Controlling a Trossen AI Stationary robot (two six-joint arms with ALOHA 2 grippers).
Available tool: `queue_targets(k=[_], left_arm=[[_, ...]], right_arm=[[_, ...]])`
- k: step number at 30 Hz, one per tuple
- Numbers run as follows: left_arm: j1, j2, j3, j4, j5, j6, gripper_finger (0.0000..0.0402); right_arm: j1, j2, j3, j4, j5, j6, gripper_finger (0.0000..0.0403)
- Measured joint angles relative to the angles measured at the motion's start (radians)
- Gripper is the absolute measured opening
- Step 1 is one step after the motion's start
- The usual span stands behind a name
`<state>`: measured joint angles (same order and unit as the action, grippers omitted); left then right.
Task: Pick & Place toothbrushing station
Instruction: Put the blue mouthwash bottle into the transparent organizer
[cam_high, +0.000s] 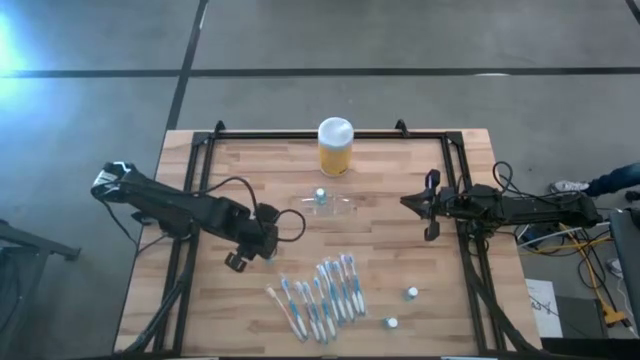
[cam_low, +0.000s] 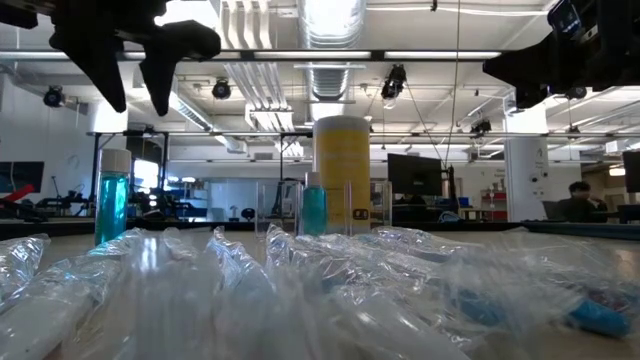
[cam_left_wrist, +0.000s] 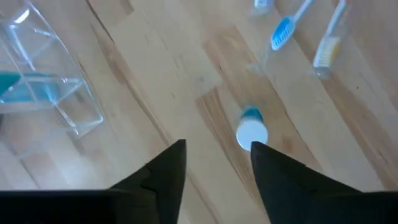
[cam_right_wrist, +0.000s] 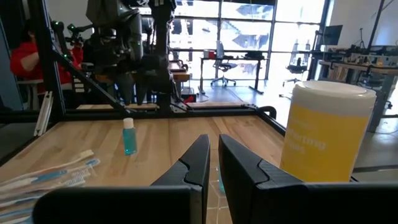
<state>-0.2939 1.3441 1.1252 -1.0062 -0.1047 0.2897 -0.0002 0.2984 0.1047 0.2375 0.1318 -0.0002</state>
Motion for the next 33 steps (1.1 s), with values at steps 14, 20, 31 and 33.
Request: queue_targets(k=[14,20,31,33], left_arm=[[-0.008,0.083,0.001,0.027,0.076,-0.052,0.0216],[-0.008,0.126,0.000,0.019,0.097,-0.066,0.0216],[-0.009,0.160,0.000,0.012,0.123,-0.048,0.0216],[-0.009,0.160,0.000,0.011,0.123,-0.047,0.0216]], right_arm=[[0.000,0.026,0.000,0.005,0.001,0.000,0.0034],[0.000,0.026,0.000,0.005,0.001,0.000,0.0034],[0.000,0.026,0.000,0.006,0.001,0.000,0.0034],[0.000,0.026,0.000,0.005,0.001,0.000,0.0034]])
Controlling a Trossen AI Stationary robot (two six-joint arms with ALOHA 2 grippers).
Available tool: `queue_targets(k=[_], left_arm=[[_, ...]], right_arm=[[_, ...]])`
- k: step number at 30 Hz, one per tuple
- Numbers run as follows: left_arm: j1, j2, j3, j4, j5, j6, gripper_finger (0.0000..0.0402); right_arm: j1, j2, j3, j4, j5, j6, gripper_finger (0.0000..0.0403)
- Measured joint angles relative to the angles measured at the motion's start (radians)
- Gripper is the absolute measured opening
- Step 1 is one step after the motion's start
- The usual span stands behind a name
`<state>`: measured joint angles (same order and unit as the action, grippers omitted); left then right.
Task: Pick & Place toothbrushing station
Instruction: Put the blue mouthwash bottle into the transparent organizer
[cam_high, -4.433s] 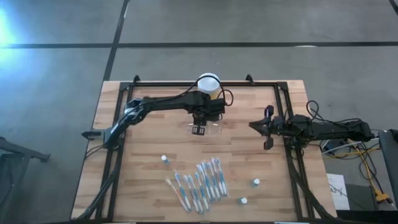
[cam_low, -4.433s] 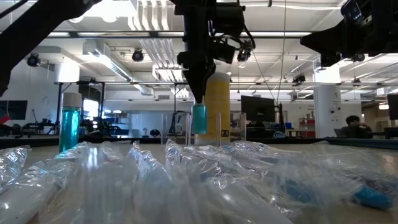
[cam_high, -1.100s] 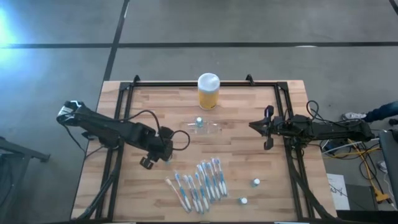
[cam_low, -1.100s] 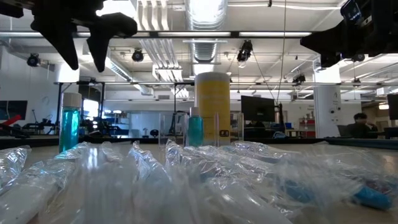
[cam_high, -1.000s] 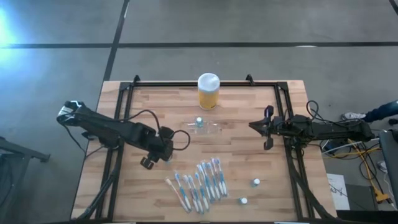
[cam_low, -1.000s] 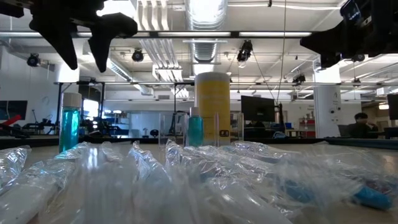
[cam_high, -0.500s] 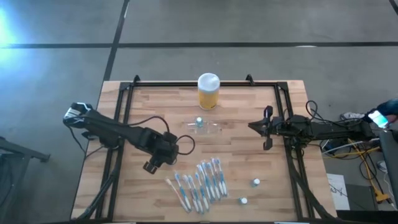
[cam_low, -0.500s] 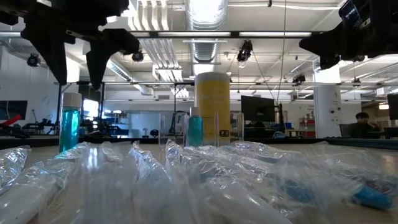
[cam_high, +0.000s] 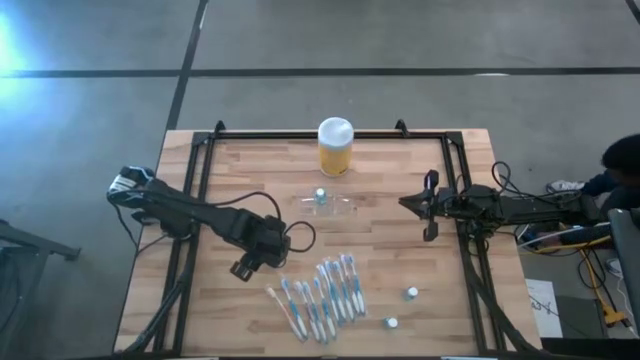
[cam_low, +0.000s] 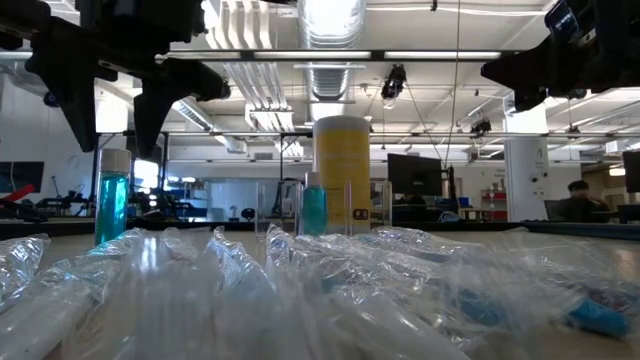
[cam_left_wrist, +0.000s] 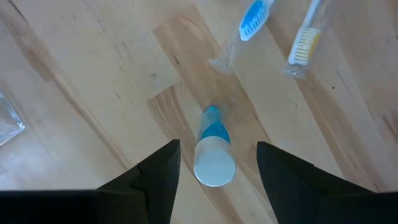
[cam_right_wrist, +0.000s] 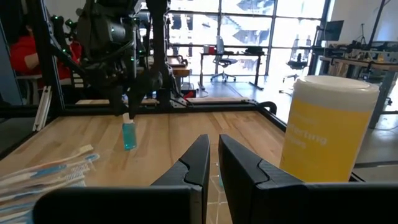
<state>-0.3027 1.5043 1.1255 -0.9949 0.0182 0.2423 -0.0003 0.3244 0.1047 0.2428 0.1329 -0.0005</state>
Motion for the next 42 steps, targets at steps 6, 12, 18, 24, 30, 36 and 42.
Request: queue_targets(k=[6,12,18,24,30,36,42], left_arm=[[0.000,0.001,0.000,-0.001,0.000,0.000,0.0216],[0.000,0.001,-0.002,-0.001,0.000,0.001,0.0214],[0.000,0.001,-0.002,-0.001,0.000,0.016,0.0206],[0.000,0.001,-0.002,-0.001,0.000,0.046,0.0199],[0.000,0.001,-0.002,-0.001,0.000,0.046,0.0197],[0.000,0.001,-0.003,-0.001,0.000,0.062,0.0197],[0.000,0.001,-0.024,-0.004,0.000,0.062,0.0197]], right_arm=[[0.000,0.000,0.000,0.000,0.000,0.000,0.0034],[0.000,0.000,0.000,0.000,0.000,0.000,0.0034],[0.000,0.000,0.000,0.000,0.000,0.000,0.0034],[0.000,0.000,0.000,0.000,0.000,0.000,0.0034],[0.000,0.000,0.000,0.000,0.000,0.000,0.0034],[0.000,0.000,0.000,0.000,0.000,0.000,0.0034],[0.000,0.000,0.000,0.000,0.000,0.000,0.0034]])
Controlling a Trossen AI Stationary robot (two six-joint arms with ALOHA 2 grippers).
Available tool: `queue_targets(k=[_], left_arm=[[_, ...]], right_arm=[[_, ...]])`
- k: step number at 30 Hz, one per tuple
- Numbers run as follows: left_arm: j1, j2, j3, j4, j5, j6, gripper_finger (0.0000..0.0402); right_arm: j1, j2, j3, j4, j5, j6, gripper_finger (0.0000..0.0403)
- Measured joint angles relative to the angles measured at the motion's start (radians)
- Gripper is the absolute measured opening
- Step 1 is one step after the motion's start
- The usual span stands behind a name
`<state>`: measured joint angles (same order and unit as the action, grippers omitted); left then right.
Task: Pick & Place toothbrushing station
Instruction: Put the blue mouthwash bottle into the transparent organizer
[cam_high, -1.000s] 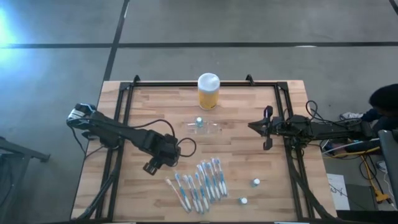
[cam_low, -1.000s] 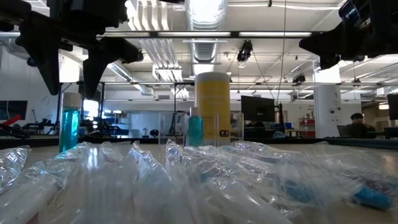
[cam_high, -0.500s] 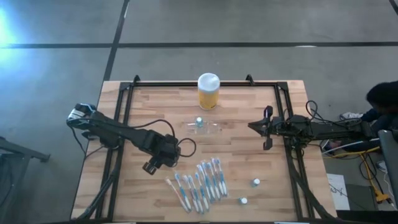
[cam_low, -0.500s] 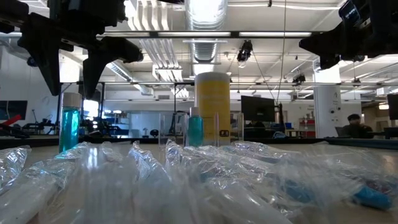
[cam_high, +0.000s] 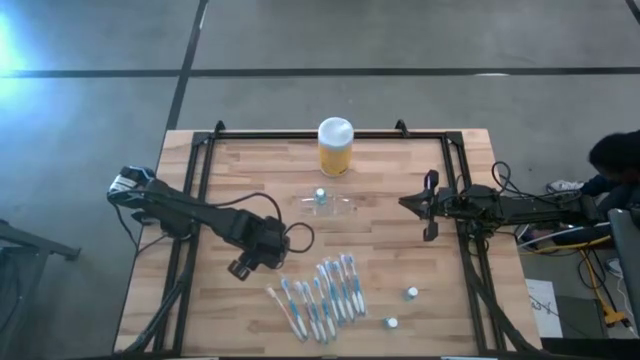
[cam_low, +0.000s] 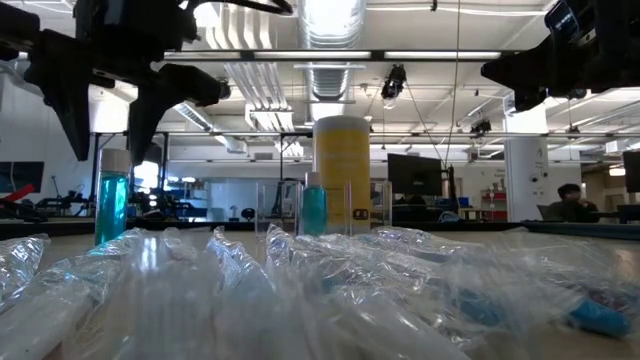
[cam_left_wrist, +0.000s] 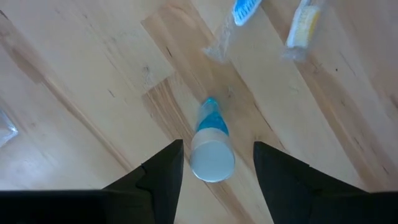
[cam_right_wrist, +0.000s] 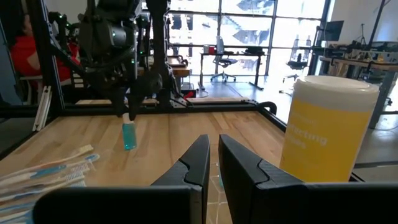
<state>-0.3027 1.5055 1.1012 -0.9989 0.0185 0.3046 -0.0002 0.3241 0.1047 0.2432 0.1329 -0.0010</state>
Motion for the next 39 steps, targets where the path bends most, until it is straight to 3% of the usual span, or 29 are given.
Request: queue_targets(k=[16,29,39], left_arm=[[0.000,0.000,-0.008,0.013,-0.019,0.014,0.0193],[0.000,0.000,-0.011,0.031,-0.015,0.017,0.0096],[0.025,0.000,0.060,0.013,-0.001,0.000,0.0093]], right_arm=[[0.000,0.000,0.000,0.000,0.000,-0.002,0.0034],[0.000,0.000,0.000,0.000,0.000,-0.003,0.0034],[0.000,0.000,0.000,0.001,0.000,-0.002,0.0034]])
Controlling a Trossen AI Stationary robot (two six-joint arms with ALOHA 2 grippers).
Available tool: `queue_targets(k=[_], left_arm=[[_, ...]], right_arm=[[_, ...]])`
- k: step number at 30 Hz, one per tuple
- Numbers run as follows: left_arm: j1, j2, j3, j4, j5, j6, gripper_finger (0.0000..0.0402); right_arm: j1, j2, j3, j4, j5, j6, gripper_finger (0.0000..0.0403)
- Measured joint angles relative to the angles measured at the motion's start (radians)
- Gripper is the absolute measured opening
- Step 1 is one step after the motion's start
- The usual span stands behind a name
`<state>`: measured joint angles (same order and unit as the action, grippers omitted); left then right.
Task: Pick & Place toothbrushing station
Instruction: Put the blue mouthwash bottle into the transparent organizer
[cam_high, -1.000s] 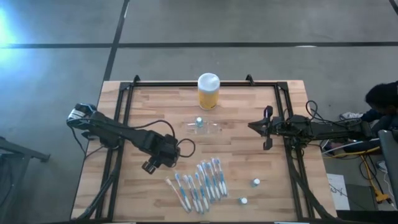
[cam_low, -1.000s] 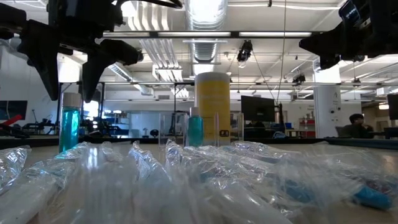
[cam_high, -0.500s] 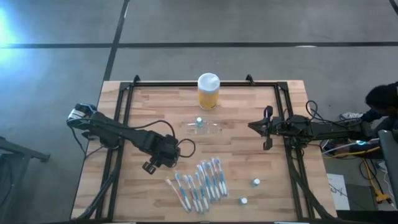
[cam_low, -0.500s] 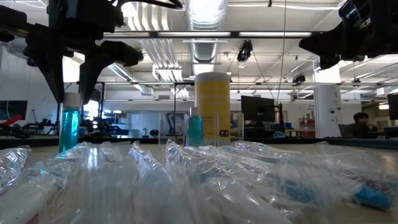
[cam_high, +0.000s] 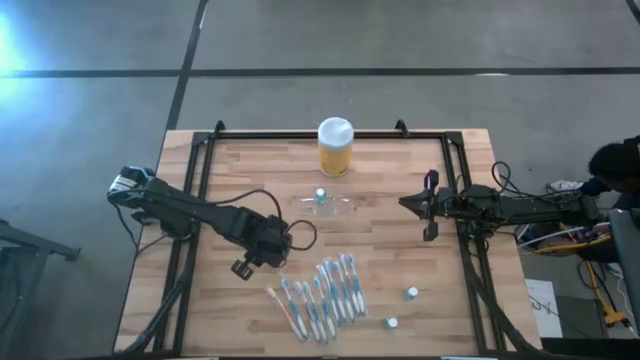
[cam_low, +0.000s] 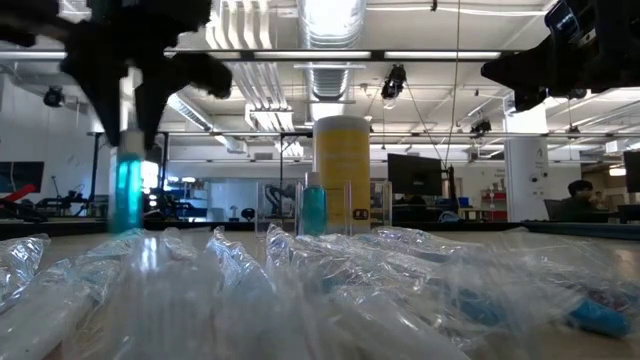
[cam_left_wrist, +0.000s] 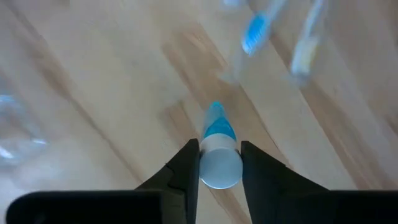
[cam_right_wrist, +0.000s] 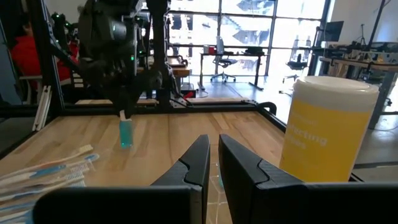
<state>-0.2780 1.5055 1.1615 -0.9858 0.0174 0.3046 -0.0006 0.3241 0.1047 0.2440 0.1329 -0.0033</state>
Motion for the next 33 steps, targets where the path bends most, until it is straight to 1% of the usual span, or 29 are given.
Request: queue_targets(k=[6,9,11,16,21,24,29,33], left_arm=[[0.082,0.000,0.165,-0.010,-0.001,0.001,0.0093],[0.134,0.000,0.259,-0.007,-0.027,0.002,0.0093],[0.173,0.003,0.320,0.007,-0.050,-0.029,0.0093],[0.275,0.050,0.459,0.015,-0.062,-0.154,0.0093],[0.336,0.150,0.584,-0.042,-0.043,-0.167,0.0093],[0.354,0.238,0.670,-0.134,-0.046,-0.140,0.0093],[0.365,0.400,0.814,-0.267,-0.154,-0.128,0.0093],[0.371,0.500,0.903,-0.319,-0.170,-0.122,0.0093]], right_arm=[[0.000,0.000,0.000,0.002,0.000,0.003,0.0034],[0.000,0.000,0.000,0.002,0.000,0.003,0.0034],[0.000,0.000,0.000,0.002,0.000,0.003,0.0034],[0.000,0.000,0.000,0.001,0.000,0.003,0.0034],[0.000,0.000,0.000,0.001,0.001,0.001,0.0034],[0.000,-0.001,0.000,0.001,0.000,0.001,0.0034],[0.000,-0.001,0.000,0.001,0.000,0.001,0.0034],[0.000,-0.001,0.000,0.000,0.001,0.001,0.0034]])
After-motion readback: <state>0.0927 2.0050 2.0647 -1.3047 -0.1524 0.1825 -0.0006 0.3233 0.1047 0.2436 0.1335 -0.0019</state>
